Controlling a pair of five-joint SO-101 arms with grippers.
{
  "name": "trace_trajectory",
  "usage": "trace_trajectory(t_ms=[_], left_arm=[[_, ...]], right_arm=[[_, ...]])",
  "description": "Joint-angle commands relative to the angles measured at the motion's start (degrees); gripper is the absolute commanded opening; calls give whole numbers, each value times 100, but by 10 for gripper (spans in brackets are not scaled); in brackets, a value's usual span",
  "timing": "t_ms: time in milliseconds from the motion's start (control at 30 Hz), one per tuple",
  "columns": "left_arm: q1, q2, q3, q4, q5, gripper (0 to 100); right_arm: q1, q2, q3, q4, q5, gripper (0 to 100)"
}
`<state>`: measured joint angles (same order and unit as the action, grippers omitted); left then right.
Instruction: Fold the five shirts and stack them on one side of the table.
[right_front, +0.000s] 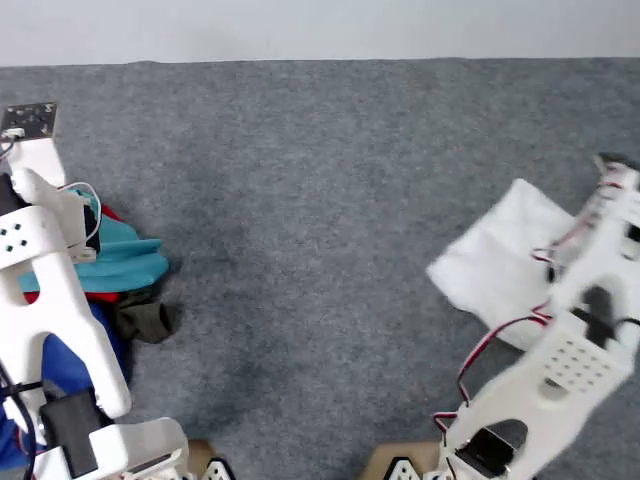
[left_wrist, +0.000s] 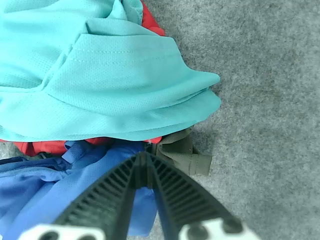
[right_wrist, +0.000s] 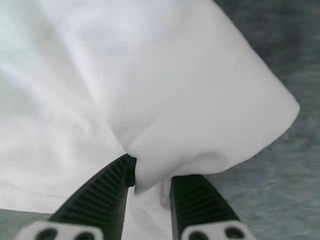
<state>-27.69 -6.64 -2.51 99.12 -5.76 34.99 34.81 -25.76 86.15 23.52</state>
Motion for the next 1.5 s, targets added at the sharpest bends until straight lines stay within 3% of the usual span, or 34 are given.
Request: trace_trajectory(t_ms=[0,167,400,500,633,700,867,1067,1333,1467], left_arm=[[35,-264,-48,114,-9,5],[35,-273,-48,123,0,5],[35,-273,-48,123,0,5],[35,-273,-48,123,0,5],[35,-273,-48,123,0,5],[35,-273,-48,123,0,5],[35,-273,-48,123,0,5],[35,-273,-48,123,0,5],[35,-273,-48,123,0,5],[35,-273,-48,123,0,5]], right_arm=[[690,-497,-343,-479,897,9],[1253,-418,-343,-998,1626,9],[1543,4,-343,-1675,2057,12],[1569,-84,-343,-1596,1987,102],[1692,-374,-343,-1525,1310,281],[1692,-558,-343,-1516,1178,299],[1648,-1095,-343,-1446,1178,236],[1130,-1508,-325,-453,1187,2],[382,-919,-308,356,1116,10],[127,-163,-308,347,589,10]])
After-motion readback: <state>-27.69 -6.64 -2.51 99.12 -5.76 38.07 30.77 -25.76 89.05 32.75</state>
